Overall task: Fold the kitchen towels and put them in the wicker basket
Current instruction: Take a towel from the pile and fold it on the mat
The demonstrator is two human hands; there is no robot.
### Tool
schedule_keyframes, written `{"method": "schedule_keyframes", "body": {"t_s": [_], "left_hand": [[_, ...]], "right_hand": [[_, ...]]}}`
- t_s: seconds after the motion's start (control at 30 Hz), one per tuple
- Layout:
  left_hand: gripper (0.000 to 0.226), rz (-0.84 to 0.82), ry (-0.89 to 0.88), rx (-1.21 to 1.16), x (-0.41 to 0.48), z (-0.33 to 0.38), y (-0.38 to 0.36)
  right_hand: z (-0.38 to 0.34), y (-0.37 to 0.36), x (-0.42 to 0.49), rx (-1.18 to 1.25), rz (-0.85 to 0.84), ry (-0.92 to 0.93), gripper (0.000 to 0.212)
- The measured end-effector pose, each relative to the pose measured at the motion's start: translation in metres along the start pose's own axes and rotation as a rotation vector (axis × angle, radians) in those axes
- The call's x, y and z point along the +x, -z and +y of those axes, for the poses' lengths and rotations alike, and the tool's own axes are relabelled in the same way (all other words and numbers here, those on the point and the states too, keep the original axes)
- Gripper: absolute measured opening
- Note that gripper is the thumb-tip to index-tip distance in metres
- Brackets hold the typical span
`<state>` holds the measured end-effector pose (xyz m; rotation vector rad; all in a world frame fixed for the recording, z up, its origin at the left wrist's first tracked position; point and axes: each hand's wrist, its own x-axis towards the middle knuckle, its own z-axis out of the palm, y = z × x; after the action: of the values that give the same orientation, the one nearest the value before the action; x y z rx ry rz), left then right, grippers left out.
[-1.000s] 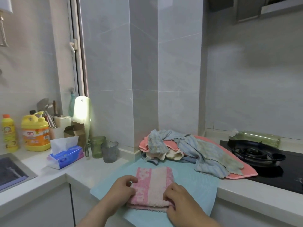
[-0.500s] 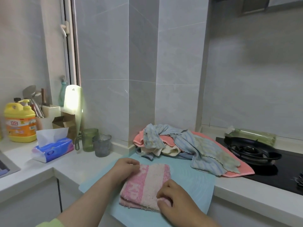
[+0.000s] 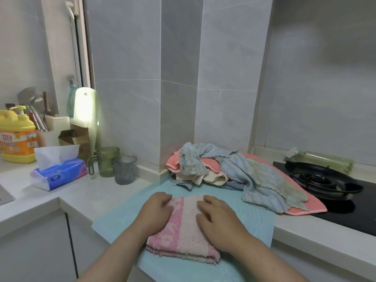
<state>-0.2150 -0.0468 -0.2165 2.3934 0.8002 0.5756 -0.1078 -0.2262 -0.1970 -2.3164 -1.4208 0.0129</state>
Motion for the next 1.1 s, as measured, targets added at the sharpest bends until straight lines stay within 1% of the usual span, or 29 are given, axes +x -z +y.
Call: {"method": "schedule_keyframes", "body": {"t_s": [0.07, 0.13, 0.2, 0.23, 0.3, 0.33, 0.4, 0.47, 0.53, 0.57, 0.63, 0.67, 0.73, 0.83, 0.9, 0.97, 1.0, 1.07, 1.1], "left_hand": [[0.049, 0.040, -0.046, 0.088, -0.007, 0.003, 0.004], [0.046, 0.025, -0.178, 0.322, -0.014, 0.013, 0.009], [0.046, -0.116, -0.282, 0.519, -0.016, 0.023, 0.008], [0.049, -0.200, -0.283, 0.574, -0.016, 0.026, 0.005], [0.057, -0.327, -0.232, 0.592, -0.015, 0.025, -0.001], [0.059, -0.364, -0.198, 0.557, -0.015, 0.022, -0.003], [0.059, -0.387, -0.160, 0.467, -0.016, 0.017, -0.004], [0.060, -0.381, -0.162, 0.439, -0.019, 0.016, -0.005], [0.060, -0.371, -0.165, 0.432, -0.020, 0.016, -0.006], [0.060, -0.367, -0.162, 0.425, -0.019, 0.016, -0.007], [0.060, -0.359, -0.161, 0.417, -0.020, 0.015, -0.008], [0.060, -0.357, -0.164, 0.421, -0.022, 0.014, -0.008], [0.060, -0.377, -0.151, 0.466, -0.023, 0.016, -0.007], [0.061, -0.404, -0.090, 0.619, -0.008, 0.035, -0.006], [0.058, -0.324, -0.083, 0.638, -0.001, 0.048, -0.012], [0.054, -0.194, -0.101, 0.553, -0.004, 0.050, -0.025], [0.055, -0.157, -0.118, 0.517, -0.007, 0.048, -0.031], [0.058, -0.138, -0.136, 0.506, -0.009, 0.040, -0.037], [0.059, -0.141, -0.140, 0.506, -0.009, 0.038, -0.038]], "right_hand": [[-0.002, -0.003, 0.009, -0.122, -0.117, -0.032, 0.057], [0.000, -0.010, 0.017, -0.166, -0.206, -0.063, 0.062], [0.002, -0.015, 0.022, -0.159, -0.268, -0.095, 0.063], [0.004, -0.017, 0.024, -0.161, -0.283, -0.103, 0.063], [0.007, -0.019, 0.026, -0.177, -0.300, -0.105, 0.063], [0.008, -0.019, 0.026, -0.174, -0.306, -0.103, 0.062], [0.011, -0.018, 0.026, -0.137, -0.314, -0.097, 0.061], [0.015, -0.015, 0.031, -0.030, -0.236, -0.086, 0.057], [0.021, -0.009, 0.041, 0.169, -0.099, -0.120, 0.049], [0.024, -0.005, 0.048, 0.280, -0.075, -0.160, 0.046], [0.031, 0.003, 0.062, 0.494, -0.139, -0.238, 0.035], [0.034, 0.007, 0.068, 0.555, -0.192, -0.266, 0.028], [0.039, 0.015, 0.080, 0.593, -0.294, -0.282, 0.016], [0.042, 0.019, 0.092, 0.625, -0.358, -0.222, 0.011], [0.043, 0.018, 0.095, 0.684, -0.380, -0.201, 0.009], [0.046, 0.014, 0.095, 0.786, -0.420, -0.189, 0.003], [0.049, 0.012, 0.095, 0.823, -0.461, -0.191, 0.001], [0.053, 0.015, 0.099, 0.816, -0.556, -0.207, 0.007], [0.054, 0.018, 0.102, 0.756, -0.606, -0.215, 0.007]]}}
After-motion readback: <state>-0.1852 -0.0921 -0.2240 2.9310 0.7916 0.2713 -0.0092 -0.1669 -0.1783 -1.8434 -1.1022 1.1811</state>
